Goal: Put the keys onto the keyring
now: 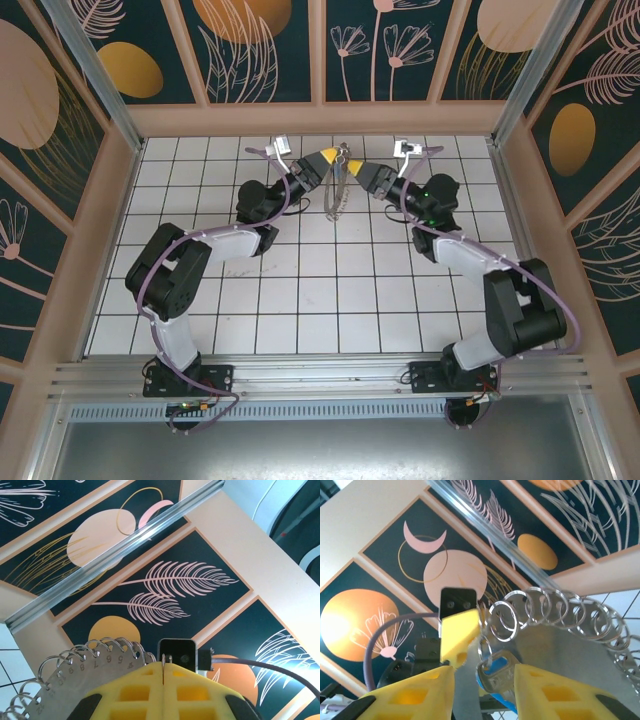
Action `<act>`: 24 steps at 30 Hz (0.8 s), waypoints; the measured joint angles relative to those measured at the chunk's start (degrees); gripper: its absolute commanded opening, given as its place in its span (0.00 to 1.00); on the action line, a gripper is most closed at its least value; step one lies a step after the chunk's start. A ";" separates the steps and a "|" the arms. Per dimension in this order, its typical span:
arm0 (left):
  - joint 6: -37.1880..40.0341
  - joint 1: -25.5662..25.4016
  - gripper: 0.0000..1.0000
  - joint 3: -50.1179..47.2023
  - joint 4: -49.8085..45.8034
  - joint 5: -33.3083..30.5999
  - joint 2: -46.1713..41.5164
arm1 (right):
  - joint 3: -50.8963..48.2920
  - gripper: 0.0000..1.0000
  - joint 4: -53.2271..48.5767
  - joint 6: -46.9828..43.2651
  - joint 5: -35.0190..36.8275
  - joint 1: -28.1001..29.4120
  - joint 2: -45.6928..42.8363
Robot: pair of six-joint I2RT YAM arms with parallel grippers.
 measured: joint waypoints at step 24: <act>3.50 0.00 0.00 -0.66 -4.94 3.10 0.70 | 6.75 0.37 -6.19 -1.68 -0.79 0.61 4.37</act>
